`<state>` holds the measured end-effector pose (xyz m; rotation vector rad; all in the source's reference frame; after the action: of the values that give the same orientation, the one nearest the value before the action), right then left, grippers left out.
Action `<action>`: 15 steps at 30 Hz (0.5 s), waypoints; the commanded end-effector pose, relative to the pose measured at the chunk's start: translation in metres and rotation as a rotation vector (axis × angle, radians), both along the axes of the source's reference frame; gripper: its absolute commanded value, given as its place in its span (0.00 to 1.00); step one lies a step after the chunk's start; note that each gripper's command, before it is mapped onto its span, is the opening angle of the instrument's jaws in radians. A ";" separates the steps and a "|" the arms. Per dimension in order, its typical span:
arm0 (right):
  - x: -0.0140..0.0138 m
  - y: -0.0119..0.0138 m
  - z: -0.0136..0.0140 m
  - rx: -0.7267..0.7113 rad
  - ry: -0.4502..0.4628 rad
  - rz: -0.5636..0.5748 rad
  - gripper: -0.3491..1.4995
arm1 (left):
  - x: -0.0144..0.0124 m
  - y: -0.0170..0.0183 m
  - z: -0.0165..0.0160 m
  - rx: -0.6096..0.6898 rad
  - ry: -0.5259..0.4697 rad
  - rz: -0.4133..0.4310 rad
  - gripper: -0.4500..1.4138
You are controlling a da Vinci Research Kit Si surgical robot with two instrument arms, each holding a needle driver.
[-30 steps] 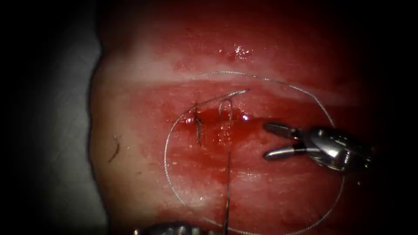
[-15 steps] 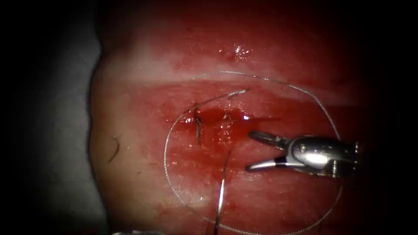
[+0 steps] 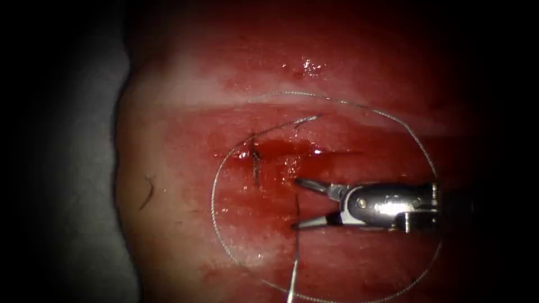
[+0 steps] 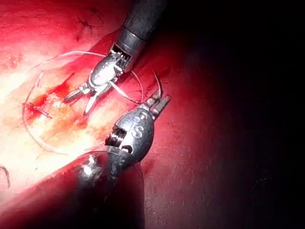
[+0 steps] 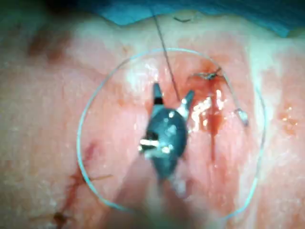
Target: Wound Closure
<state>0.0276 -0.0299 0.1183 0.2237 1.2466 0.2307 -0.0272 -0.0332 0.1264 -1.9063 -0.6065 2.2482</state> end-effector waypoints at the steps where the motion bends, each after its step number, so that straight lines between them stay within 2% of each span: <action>1: 0.0008 -0.0014 0.0016 -0.002 -0.001 -0.003 0.74 | -0.0004 -0.0011 0.0005 0.006 0.000 0.003 0.00; 5: 0.0008 -0.0010 0.0032 0.013 -0.011 0.013 0.74 | -0.0005 -0.0012 0.0003 0.006 0.003 0.004 0.00; 11: -0.0001 0.0005 0.0042 0.018 -0.052 0.068 0.71 | -0.0005 -0.0013 0.0001 0.007 0.004 0.002 0.00; 15: -0.0002 0.0000 0.0049 0.038 -0.052 0.074 0.68 | -0.0004 -0.0012 -0.0001 0.008 0.003 0.003 0.00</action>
<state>0.0269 -0.0286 0.1226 0.1993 1.1998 0.3275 -0.0272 -0.0333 0.1258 -1.9012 -0.6105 2.2499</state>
